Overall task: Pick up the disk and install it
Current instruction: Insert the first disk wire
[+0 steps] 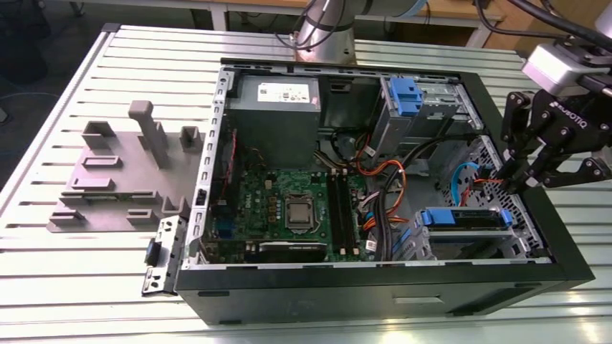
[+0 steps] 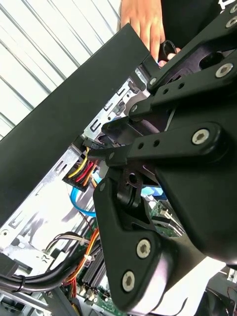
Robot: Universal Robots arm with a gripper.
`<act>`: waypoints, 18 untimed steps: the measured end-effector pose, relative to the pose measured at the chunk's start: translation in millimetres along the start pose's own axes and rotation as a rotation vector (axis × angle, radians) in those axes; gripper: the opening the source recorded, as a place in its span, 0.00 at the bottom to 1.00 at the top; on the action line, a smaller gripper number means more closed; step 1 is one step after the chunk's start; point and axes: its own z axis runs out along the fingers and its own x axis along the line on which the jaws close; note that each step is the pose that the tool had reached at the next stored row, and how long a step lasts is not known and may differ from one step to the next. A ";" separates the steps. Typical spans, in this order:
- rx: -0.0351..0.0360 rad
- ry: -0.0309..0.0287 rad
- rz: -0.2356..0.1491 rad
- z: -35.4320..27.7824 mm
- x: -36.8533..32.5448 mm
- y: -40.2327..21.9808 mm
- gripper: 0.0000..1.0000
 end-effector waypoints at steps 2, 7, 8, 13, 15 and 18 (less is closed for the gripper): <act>0.0002 0.0002 -0.002 0.1 0.0 -0.2 0.31; 0.0003 0.0002 -0.003 0.1 0.0 -0.2 0.17; 0.0003 0.0002 -0.003 0.1 0.0 -0.2 0.17; 0.0003 0.0001 -0.003 0.3 -0.1 0.0 0.17; 0.0004 0.0000 -0.003 0.4 -0.5 1.9 0.17; 0.0006 0.0001 -0.003 0.5 -1.5 7.1 0.17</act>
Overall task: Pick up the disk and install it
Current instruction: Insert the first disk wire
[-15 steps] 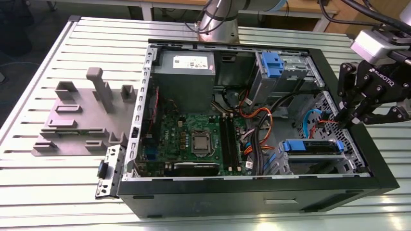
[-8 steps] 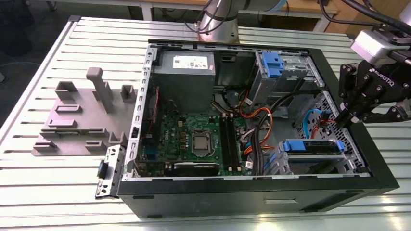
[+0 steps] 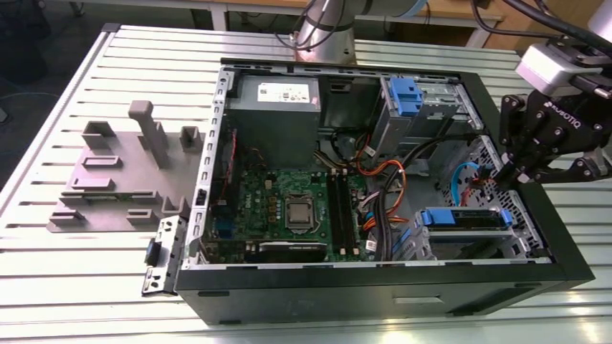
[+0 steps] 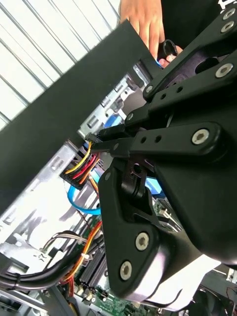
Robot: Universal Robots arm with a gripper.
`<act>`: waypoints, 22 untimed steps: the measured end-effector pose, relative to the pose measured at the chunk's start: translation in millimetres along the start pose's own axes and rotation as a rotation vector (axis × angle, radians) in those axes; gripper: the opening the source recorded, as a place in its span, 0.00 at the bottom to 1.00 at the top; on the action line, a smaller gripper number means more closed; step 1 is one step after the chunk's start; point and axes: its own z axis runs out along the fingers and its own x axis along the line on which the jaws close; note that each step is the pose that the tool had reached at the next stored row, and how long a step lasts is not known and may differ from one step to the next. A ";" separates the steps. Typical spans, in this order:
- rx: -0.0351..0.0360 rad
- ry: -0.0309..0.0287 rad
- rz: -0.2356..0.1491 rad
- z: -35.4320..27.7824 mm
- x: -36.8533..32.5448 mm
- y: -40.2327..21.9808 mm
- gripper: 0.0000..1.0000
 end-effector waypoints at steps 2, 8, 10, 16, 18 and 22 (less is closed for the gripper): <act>0.0001 0.0002 0.000 0.0 -0.2 1.2 0.17; 0.0000 0.0005 0.000 0.1 -0.8 4.3 0.17; 0.0000 0.0004 0.000 0.1 -1.0 4.9 0.17; 0.0009 0.0005 0.000 0.6 0.4 5.8 0.17; 0.0010 0.0007 0.000 0.9 0.6 5.9 0.17; 0.0010 0.0006 0.000 1.1 0.5 5.8 0.17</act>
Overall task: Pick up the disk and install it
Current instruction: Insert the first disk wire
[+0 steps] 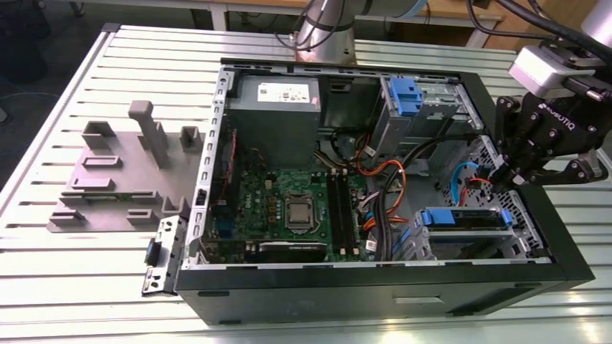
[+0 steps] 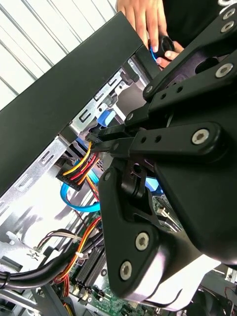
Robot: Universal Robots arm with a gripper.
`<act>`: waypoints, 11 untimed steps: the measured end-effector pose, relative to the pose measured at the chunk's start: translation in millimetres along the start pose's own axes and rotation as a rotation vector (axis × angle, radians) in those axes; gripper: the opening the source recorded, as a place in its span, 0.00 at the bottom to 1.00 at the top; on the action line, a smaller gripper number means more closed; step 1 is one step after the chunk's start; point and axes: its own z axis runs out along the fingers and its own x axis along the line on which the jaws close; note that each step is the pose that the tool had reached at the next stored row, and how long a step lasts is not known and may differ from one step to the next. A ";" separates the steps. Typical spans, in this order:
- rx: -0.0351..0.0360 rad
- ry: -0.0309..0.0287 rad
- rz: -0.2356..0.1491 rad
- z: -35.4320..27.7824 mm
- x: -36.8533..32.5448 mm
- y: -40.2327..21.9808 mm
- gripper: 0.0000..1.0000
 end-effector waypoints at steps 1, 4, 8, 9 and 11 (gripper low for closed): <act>0.0000 0.0000 0.000 0.0 0.0 0.0 0.17; 0.0000 0.0000 0.000 0.0 0.0 0.0 0.17; 0.0004 -0.0002 0.000 0.5 0.9 0.5 0.17; 0.0008 0.0000 0.000 0.7 1.8 1.1 0.17; 0.0017 0.0003 0.000 1.1 3.5 2.1 0.17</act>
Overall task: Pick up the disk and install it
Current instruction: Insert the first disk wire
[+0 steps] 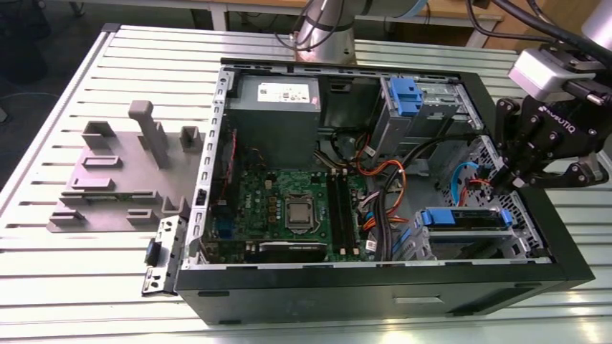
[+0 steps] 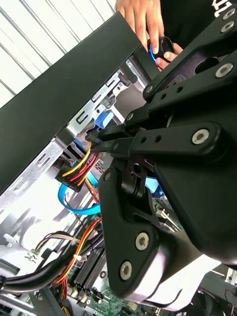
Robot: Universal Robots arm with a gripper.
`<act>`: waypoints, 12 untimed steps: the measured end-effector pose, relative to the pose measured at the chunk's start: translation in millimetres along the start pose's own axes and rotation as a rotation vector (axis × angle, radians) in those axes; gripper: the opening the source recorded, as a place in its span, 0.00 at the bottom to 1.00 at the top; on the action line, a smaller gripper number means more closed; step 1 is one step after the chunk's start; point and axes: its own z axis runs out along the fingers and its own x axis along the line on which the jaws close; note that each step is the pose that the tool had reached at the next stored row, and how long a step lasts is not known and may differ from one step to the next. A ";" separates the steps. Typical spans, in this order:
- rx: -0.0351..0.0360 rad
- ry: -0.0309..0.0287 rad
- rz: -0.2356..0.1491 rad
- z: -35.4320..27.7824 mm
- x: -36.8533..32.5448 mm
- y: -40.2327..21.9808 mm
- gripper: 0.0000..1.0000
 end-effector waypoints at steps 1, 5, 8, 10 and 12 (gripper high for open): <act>0.0004 0.0002 0.000 0.2 0.8 0.6 0.17; 0.0150 -0.0356 -0.001 0.9 1.9 3.7 0.17; 0.0231 -0.0580 -0.001 1.4 4.5 5.0 0.17; 0.0263 -0.0577 -0.001 2.2 7.6 5.8 0.17; 0.0302 -0.0571 -0.001 2.8 9.8 6.7 0.17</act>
